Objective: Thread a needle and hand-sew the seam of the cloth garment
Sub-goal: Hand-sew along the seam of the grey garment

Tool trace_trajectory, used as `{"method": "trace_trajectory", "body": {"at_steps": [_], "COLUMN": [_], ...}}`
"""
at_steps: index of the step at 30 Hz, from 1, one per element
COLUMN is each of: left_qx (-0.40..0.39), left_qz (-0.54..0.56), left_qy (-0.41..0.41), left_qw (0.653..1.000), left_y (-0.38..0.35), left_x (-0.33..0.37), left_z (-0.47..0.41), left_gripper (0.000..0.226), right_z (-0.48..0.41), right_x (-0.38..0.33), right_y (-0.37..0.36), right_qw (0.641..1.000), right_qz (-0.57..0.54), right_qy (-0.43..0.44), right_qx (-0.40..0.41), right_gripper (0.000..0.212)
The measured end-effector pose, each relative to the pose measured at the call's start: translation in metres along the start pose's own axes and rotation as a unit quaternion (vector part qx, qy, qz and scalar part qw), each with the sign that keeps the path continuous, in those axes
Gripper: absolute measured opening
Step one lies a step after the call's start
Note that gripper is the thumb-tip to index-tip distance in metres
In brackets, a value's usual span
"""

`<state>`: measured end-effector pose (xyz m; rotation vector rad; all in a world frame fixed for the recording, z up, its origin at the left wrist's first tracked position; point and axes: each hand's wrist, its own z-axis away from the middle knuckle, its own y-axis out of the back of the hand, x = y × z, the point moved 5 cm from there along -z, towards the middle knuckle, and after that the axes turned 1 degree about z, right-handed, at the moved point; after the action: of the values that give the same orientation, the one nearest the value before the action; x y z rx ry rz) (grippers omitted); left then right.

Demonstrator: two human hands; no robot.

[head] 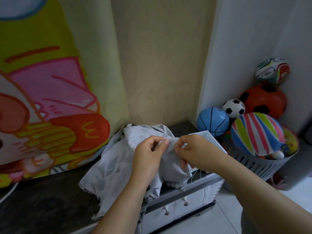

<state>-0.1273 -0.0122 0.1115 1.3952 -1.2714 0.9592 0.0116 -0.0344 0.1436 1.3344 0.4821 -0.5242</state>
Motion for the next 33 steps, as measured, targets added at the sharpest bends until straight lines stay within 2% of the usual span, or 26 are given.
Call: {"method": "trace_trajectory", "body": {"at_steps": [8,11,17,19,23,25,30,33], "left_qx": [0.016,0.033,0.046,0.04,0.049,0.048,0.017,-0.001], "left_qz": [-0.018,0.002,0.066,0.086,0.122,0.127,0.136,0.128], "left_qy": [-0.019,0.002,0.054,0.064,0.077,0.078,0.065,0.046], "left_qw": [1.0,0.999,0.995,0.993,0.988,0.988,0.988,0.991], "left_y": [-0.006,-0.006,-0.003,-0.002,-0.001,-0.001,-0.003,-0.005], "left_x": [0.004,0.003,-0.003,-0.004,-0.006,-0.006,0.0,0.004], "left_z": [0.01,0.011,0.006,0.004,0.004,0.004,0.004,0.005], "left_gripper": [0.012,0.015,0.014,0.013,0.016,0.015,0.012,0.012], "right_z": [-0.004,-0.007,0.0,0.003,0.01,0.011,0.004,0.0], "right_x": [-0.007,-0.004,-0.008,-0.008,-0.007,-0.007,-0.007,-0.008], "right_y": [-0.001,-0.005,-0.004,0.0,0.001,0.002,0.008,0.007], "right_qw": [0.999,0.994,0.985,0.98,0.957,0.957,0.967,0.972], "right_qz": [-0.032,-0.103,-0.127,-0.158,-0.236,-0.225,-0.204,-0.159], "right_qy": [0.002,0.008,0.093,0.114,0.145,0.156,0.153,0.153], "right_qx": [0.011,0.044,0.07,0.041,-0.084,-0.097,0.008,0.083], "right_gripper": [0.014,0.006,0.005,0.002,0.02,0.023,0.012,0.015]}}
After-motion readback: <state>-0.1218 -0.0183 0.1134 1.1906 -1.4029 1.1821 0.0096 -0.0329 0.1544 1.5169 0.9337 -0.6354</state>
